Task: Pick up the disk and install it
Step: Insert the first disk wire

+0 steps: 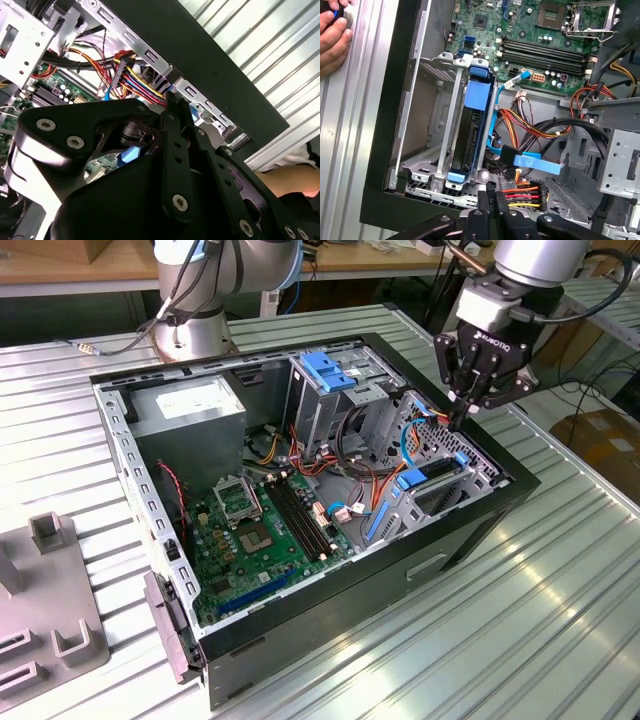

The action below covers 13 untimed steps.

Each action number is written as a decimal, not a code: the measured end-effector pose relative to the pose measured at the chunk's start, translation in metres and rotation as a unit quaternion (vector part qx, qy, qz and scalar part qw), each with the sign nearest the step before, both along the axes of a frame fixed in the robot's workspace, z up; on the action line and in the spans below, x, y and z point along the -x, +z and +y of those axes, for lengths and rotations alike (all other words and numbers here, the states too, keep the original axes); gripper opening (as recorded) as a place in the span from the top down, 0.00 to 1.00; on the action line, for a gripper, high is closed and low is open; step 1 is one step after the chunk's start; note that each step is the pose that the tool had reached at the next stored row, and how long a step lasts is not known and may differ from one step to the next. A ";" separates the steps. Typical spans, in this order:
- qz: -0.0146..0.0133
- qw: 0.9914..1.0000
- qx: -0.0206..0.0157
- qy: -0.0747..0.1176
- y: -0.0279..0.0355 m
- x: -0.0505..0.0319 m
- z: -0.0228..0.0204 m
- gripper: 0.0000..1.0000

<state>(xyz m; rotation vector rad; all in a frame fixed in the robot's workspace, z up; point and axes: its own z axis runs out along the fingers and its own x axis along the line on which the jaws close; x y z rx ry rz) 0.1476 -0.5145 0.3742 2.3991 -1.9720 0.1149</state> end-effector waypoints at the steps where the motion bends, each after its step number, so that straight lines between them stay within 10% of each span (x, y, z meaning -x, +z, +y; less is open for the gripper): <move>1: 0.000 1.000 0.000 -0.004 0.0000 0.0000 0.0000 0.83; 13: 0.000 0.999 0.000 -0.048 -0.0006 0.0011 0.0000 0.83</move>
